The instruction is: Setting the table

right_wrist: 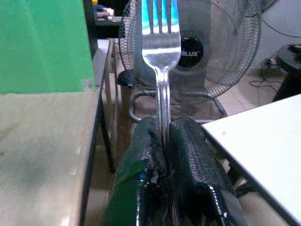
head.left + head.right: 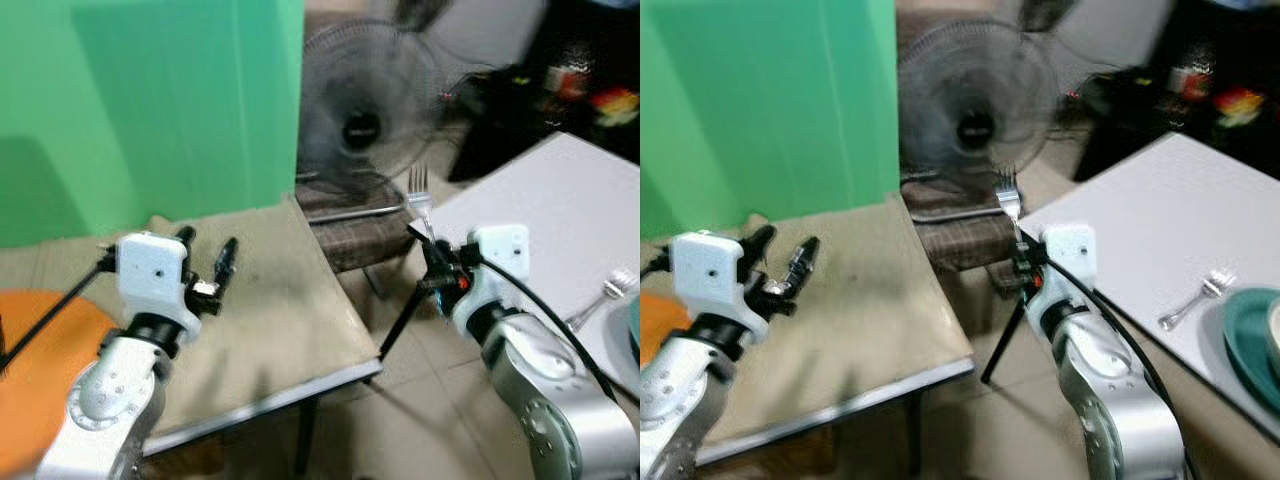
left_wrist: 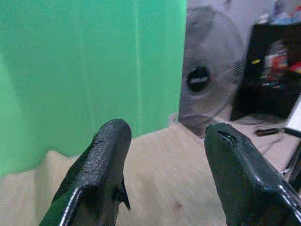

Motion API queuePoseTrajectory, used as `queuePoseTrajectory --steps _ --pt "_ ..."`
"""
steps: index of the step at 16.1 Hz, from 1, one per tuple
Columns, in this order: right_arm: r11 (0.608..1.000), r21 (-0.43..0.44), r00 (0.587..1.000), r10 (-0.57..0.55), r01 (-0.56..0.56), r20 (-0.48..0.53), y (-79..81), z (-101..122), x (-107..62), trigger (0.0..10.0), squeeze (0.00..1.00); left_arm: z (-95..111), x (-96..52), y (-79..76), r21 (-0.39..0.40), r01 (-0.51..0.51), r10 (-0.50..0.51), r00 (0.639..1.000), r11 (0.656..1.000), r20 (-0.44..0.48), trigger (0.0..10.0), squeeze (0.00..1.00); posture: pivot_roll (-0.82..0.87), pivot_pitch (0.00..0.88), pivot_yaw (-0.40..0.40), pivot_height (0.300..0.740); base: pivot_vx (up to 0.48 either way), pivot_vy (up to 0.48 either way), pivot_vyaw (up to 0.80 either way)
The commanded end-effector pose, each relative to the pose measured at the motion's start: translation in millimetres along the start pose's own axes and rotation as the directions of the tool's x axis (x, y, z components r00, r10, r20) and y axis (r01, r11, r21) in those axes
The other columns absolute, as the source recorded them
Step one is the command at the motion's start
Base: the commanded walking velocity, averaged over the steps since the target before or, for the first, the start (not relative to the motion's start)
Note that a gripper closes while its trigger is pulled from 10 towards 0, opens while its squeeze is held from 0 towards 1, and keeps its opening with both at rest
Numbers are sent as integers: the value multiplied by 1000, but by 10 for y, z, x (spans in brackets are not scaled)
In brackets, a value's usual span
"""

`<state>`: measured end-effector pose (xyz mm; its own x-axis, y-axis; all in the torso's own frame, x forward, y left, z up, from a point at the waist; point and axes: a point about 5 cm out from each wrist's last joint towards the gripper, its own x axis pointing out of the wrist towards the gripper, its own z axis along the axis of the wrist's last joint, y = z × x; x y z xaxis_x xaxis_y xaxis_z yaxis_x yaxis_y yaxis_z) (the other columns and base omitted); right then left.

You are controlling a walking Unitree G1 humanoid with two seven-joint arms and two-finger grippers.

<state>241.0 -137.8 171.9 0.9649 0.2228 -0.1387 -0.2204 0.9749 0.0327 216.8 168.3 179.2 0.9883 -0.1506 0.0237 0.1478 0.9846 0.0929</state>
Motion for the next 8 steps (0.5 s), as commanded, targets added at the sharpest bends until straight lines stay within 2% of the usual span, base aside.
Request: queuePoseTrajectory --steps 1,3,8 --pt "999 3 999 -36 36 10 -50 5 -33 10000 0 24 25 -54 -10 22 -22 1000 1000 14 10000 0 -51 6 -36 740 0 -480 0" --pt "999 19 999 -44 43 23 -41 12 -50 10000 0 33 40 -36 1 25 -25 999 1000 20 10000 0 -53 5 -36 740 0 -480 0" --pt "997 36 996 -68 66 63 -43 63 -59 10000 0 64 93 -20 21 38 -38 999 999 35 10000 0 -56 0 -26 740 0 -480 -720"
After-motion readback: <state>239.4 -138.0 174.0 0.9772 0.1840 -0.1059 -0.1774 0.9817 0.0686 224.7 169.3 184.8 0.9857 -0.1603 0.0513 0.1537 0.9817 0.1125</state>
